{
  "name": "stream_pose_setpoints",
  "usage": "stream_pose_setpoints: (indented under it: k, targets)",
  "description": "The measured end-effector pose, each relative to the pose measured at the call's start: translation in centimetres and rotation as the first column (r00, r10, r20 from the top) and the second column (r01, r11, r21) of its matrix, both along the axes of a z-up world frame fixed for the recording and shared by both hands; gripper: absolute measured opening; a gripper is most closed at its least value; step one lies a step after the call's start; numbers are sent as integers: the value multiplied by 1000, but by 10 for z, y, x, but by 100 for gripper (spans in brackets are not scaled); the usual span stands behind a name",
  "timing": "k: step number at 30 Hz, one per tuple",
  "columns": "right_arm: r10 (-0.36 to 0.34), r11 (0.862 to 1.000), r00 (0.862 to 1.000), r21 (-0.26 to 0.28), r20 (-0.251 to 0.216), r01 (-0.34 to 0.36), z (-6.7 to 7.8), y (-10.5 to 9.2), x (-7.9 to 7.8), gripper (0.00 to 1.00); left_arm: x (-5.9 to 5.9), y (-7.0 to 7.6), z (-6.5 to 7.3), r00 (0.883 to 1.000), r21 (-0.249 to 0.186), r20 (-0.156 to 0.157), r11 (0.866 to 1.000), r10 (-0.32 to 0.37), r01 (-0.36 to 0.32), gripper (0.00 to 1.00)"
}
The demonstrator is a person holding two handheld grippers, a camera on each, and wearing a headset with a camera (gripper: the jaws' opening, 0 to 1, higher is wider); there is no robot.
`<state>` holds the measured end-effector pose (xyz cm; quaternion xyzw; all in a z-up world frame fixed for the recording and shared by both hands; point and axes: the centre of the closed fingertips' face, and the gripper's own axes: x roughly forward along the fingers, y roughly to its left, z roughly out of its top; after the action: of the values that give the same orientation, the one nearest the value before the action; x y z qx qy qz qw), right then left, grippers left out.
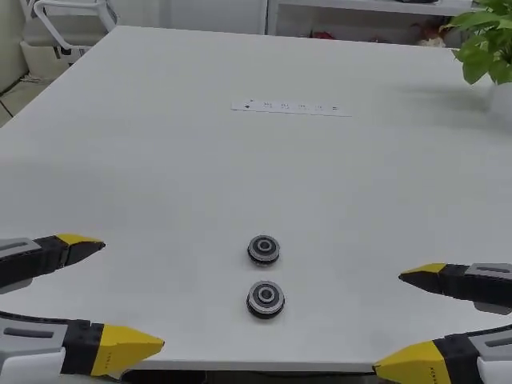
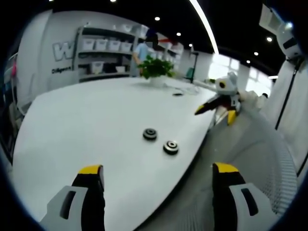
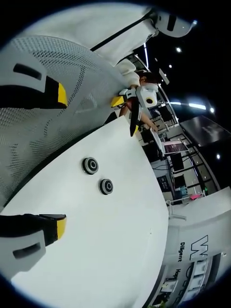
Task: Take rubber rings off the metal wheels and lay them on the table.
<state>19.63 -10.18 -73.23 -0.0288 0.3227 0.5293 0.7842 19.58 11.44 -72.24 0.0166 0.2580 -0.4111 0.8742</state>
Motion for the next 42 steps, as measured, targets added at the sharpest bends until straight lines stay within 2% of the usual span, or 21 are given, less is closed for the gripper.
stream_pose_setpoints:
  k: [8,17,23,25,29,33,37,42]
  targets:
    - [2,1000,1000,-1,-2,-2,0,0,0,86,0,-1,0,1000,3,1,1000,-7,7,95]
    - [6,1000,1000,2,-4,-6,0,1,-1,86,-2,-3,-2,1000,-8,-16,1000,-15,15,94]
    - [6,1000,1000,7,-1,-6,1,1,0,85,-3,-5,0,999,-4,-11,1000,-31,31,94]
    - [10,1000,1000,9,2,-10,2,1,-1,85,-4,-9,3,999,-19,1,999,-47,47,92]
    - [15,1000,1000,3,2,-15,1,1,-1,85,-1,-5,3,999,-5,14,999,-32,32,93]
    - [18,1000,1000,-3,1,-18,1,1,-1,85,-2,-4,2,999,-4,5,999,-32,32,92]
    - [17,1000,1000,0,1,-17,1,1,-1,85,-1,-4,3,999,10,18,999,-37,37,93]
    - [14,1000,1000,2,-1,-14,1,1,0,85,-2,-5,3,999,0,10,999,-38,38,92]
